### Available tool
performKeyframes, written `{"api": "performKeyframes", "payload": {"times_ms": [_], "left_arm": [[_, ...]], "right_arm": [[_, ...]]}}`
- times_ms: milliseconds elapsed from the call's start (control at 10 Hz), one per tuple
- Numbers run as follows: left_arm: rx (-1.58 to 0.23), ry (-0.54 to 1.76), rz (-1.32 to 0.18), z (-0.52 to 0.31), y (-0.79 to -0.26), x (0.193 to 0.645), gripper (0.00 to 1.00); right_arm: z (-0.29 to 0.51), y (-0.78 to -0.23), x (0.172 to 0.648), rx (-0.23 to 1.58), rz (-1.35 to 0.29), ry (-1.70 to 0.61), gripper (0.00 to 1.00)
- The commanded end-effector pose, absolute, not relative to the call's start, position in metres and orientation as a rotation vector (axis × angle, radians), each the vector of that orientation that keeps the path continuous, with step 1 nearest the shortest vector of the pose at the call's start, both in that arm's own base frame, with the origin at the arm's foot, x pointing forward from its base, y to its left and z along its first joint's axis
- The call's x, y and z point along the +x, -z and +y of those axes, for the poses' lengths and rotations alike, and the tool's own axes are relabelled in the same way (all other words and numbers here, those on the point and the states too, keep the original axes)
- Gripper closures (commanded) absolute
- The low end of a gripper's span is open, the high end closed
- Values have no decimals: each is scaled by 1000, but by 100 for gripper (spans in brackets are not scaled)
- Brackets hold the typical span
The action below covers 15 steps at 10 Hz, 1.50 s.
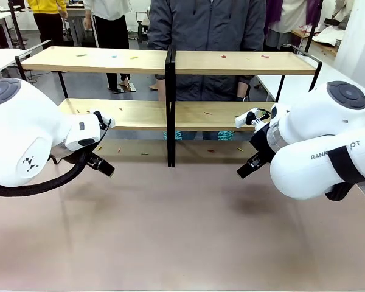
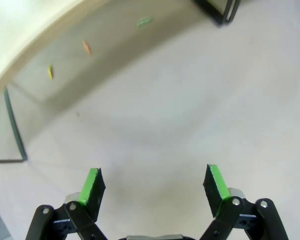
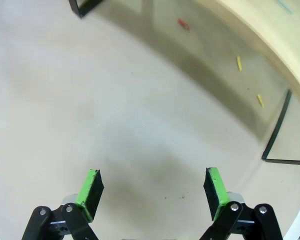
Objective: Clean the shelves.
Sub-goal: Pick up the Duster when the human hands it over.
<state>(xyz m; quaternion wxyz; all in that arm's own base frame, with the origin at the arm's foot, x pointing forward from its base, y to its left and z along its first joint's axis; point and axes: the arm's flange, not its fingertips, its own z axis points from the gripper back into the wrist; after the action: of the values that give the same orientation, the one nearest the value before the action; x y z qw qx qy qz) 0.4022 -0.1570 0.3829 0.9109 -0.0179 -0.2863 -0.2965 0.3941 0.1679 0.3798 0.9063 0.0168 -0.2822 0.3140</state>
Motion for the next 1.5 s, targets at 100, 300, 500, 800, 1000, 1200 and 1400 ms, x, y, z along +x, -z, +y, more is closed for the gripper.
{"api": "performKeyframes", "payload": {"times_ms": [100,300,500,800,1000,1200,1400], "left_arm": [[-26,633,-983,-124,-506,263,0],[85,713,-1088,-110,-532,177,0],[56,732,-1122,-91,-525,155,0],[91,724,-1139,-150,-652,238,0],[91,700,-1125,-140,-660,217,0],[-45,479,-1168,-143,-671,229,0],[-207,399,-1160,-147,-671,240,0]], "right_arm": [[135,-515,304,46,-821,-650,0],[125,-569,240,10,-942,-681,0],[106,-590,234,9,-1089,-594,0],[124,-640,249,-4,-1051,-648,0],[114,-648,244,-21,-1050,-618,0],[113,-653,247,12,-1077,-564,0],[113,-649,254,11,-1056,-580,0]]}}
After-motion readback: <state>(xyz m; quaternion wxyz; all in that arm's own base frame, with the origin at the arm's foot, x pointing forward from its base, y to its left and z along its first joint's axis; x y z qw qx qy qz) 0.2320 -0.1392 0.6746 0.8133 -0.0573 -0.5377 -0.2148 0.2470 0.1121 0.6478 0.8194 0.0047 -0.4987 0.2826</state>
